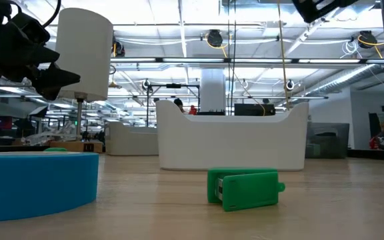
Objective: Pick and place Stapler, Stapler remover, tape
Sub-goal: Put the right green stapler into the black bin
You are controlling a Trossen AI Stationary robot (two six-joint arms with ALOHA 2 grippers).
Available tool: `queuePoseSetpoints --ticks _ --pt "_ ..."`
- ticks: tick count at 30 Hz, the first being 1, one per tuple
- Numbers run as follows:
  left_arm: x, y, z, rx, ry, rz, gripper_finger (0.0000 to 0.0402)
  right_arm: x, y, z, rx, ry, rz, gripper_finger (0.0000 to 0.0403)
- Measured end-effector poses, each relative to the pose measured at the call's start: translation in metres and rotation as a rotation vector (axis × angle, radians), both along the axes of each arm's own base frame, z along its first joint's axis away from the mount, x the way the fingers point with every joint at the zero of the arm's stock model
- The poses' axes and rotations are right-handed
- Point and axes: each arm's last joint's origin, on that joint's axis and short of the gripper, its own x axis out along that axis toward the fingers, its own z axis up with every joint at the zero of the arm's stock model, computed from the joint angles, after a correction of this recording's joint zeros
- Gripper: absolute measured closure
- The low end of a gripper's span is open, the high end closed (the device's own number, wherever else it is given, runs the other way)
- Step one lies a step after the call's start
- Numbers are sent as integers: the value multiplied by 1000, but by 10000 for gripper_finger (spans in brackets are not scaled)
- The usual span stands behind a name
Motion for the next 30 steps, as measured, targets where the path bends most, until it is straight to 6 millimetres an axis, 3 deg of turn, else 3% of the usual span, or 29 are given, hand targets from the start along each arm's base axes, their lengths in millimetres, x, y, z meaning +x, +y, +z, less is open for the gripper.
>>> queuePoseSetpoints --ticks 13,22,30 --pt "0 0 0 0 1 0 133 65 30 -23 -173 249 37 259" --pt "0 0 0 2 1 -6 133 89 13 -45 -227 290 40 256" --pt "0 0 0 9 0 -8 133 98 1 -50 -231 293 22 228"
